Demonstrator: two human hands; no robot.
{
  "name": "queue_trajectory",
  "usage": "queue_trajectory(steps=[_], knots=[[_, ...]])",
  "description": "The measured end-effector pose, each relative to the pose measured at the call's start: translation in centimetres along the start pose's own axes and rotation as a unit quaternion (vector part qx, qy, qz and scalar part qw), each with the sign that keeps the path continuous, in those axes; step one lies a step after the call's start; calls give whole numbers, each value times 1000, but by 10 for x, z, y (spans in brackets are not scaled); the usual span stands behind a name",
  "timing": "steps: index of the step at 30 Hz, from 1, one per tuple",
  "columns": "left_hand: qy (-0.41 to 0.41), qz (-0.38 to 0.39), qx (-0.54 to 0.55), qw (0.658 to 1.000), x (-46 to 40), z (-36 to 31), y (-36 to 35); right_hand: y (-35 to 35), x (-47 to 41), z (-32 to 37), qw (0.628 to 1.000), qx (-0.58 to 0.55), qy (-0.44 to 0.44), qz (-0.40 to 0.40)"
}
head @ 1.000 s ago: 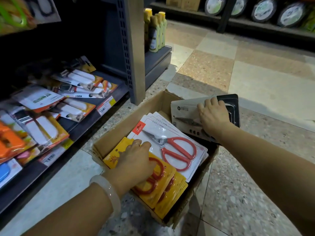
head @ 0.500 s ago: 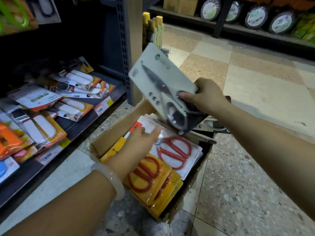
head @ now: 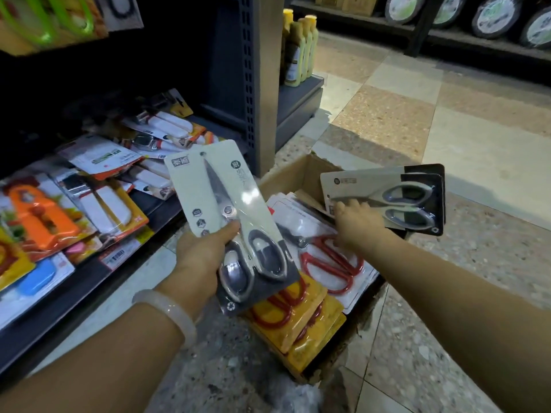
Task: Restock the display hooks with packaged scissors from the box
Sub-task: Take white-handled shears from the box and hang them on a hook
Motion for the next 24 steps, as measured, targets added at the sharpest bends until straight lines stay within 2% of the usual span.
queue_trajectory(steps=[2,6,10,13,15,17,19,22,24], knots=[[-20,7,-23,1000,1,-1,3,-5,-1,-2,1000,22,-9,7],[-61,20,-40,997,4,-4,7,2,-1,2,998,60,27,-7],[-80,22,-30,996,3,-11,12,45,-3,2,996,-44,-2,-77],[-81,15,-14,997,2,-16,18,76,-5,2,975,-170,-16,-139],[-91,21,-5,996,3,-22,24,84,-1,9,924,-360,-20,-128],[-113,35,0,993,8,-31,32,81,9,23,812,-574,-29,-100],[-128,40,5,991,9,-42,47,73,18,42,725,-684,-26,-80],[-139,34,3,990,7,-59,84,68,30,76,667,-744,-15,-41],[-155,36,4,987,9,-68,113,70,35,98,666,-745,3,-20]])
Point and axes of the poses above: each hand's wrist, its own x-axis away from the middle knuckle, its own y-axis out of the back of the hand, z = x × y, the point moved 2 cm from there along -x, towards the middle knuckle, and after that the axes turned 8 degrees about -z, right-handed, at the moved point
